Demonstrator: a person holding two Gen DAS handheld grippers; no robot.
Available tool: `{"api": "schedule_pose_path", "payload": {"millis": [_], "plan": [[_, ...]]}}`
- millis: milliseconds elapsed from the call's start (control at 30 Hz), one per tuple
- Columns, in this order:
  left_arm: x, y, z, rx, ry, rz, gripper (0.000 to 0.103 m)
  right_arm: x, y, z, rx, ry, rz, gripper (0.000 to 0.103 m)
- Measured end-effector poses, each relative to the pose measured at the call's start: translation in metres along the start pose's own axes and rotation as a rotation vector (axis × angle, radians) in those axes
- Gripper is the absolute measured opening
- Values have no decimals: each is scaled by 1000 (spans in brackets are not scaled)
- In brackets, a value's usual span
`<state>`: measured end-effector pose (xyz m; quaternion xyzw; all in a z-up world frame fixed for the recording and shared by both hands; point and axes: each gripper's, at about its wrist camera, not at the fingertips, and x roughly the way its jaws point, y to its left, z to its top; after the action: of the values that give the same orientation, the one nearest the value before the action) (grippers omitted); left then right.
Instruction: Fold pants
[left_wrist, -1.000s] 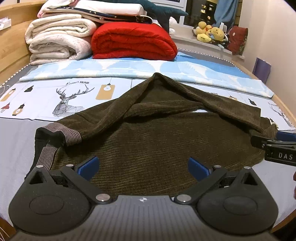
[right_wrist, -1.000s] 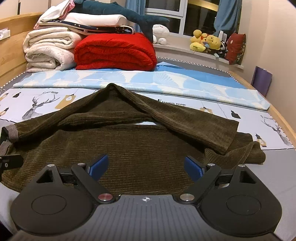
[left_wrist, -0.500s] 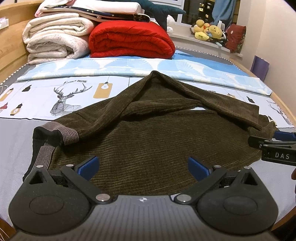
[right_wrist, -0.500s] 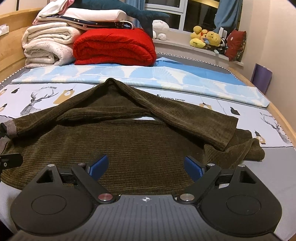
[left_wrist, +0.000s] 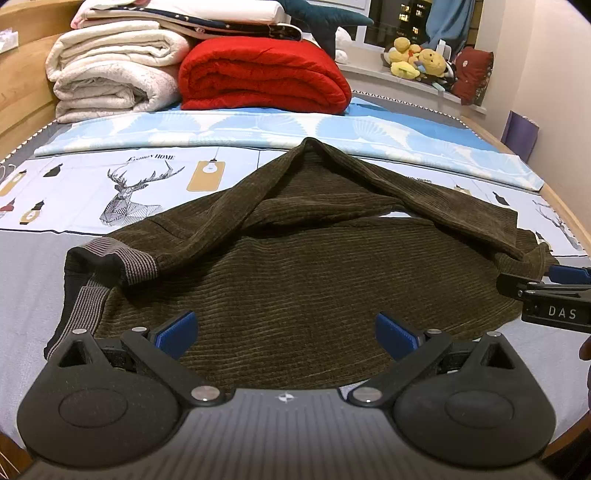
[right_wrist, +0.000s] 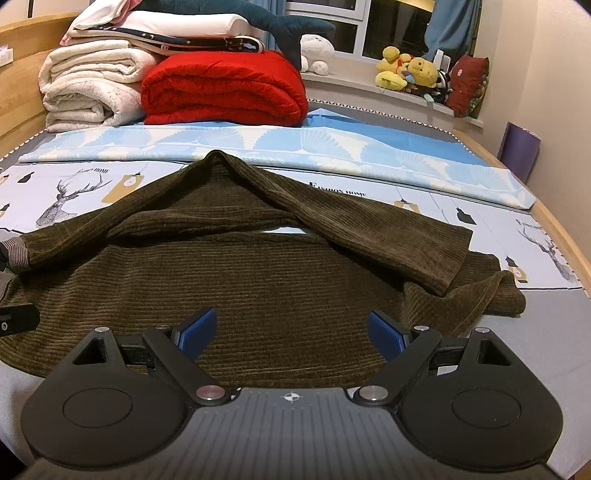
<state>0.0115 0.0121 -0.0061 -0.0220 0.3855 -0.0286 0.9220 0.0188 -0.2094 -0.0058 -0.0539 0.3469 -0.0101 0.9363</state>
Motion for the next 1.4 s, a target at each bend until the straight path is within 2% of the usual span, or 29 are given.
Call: {"api": "schedule_pose_path", "payload": {"millis": [400, 700, 1067, 1200, 1400], "plan": [[0, -1, 0, 2, 0, -4, 102, 2, 1, 1, -2, 9, -6, 90], [-2, -8, -3, 46, -24, 6, 101, 2, -1, 1, 21, 10, -1, 90], [-3, -6, -1, 36, -22, -6, 101, -1, 1, 1, 13, 0, 8, 89], [-2, -6, -1, 36, -13, -6, 101, -4, 2, 1, 0, -17, 19, 81], [-1, -7, -2, 41, -5, -11, 101, -6, 2, 2, -4, -38, 10, 79]]}}
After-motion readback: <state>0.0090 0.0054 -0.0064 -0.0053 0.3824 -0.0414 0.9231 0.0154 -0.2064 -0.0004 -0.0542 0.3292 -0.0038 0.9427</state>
